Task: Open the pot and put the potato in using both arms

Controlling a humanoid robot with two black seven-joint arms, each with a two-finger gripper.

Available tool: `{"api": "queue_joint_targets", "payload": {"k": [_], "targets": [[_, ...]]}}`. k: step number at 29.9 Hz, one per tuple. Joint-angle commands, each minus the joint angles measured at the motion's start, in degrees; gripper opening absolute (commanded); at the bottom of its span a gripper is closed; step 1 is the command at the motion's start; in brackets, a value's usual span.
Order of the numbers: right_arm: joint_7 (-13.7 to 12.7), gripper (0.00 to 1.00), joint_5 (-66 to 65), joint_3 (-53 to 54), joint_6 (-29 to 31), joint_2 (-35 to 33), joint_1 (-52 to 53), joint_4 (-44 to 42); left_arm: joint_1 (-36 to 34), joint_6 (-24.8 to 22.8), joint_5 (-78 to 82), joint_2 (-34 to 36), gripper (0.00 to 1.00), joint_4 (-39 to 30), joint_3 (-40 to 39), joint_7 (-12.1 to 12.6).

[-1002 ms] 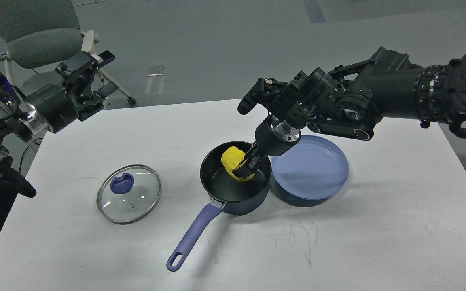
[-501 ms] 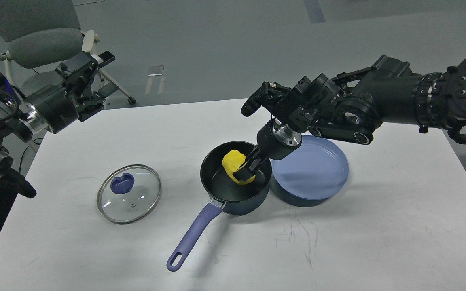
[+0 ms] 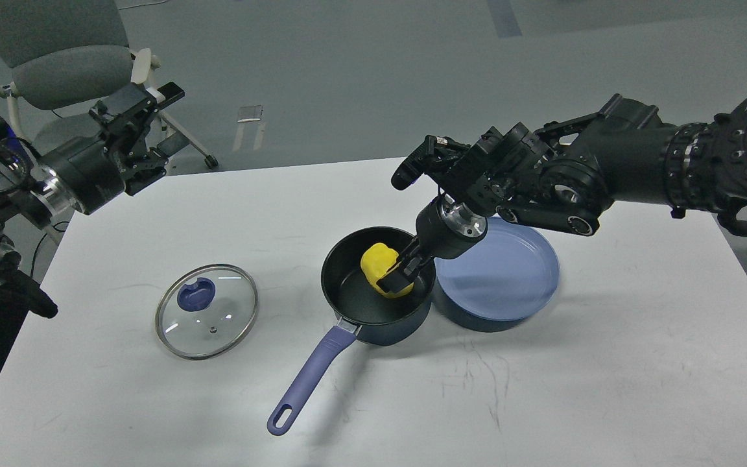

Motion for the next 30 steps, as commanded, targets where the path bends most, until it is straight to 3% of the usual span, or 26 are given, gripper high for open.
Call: {"api": "queue_joint_targets", "payload": {"k": [1,22,30], "targets": [[0.0,0.82,0.0,0.0,0.0,0.0,0.1,-0.1,0.0,0.0,0.0,-0.1,0.98,0.0,0.0,0.0],[0.0,0.92,5.0,2.1,0.2,0.0,5.3,0.4,-0.3,-1.2,0.2,0.0,0.98,0.0,0.0,0.0],[0.0,0.95,12.6,12.3,0.4,-12.7,4.3,1.3,-0.7,-1.2,0.3,-0.3,0.98,0.0,0.0,0.0]]}}
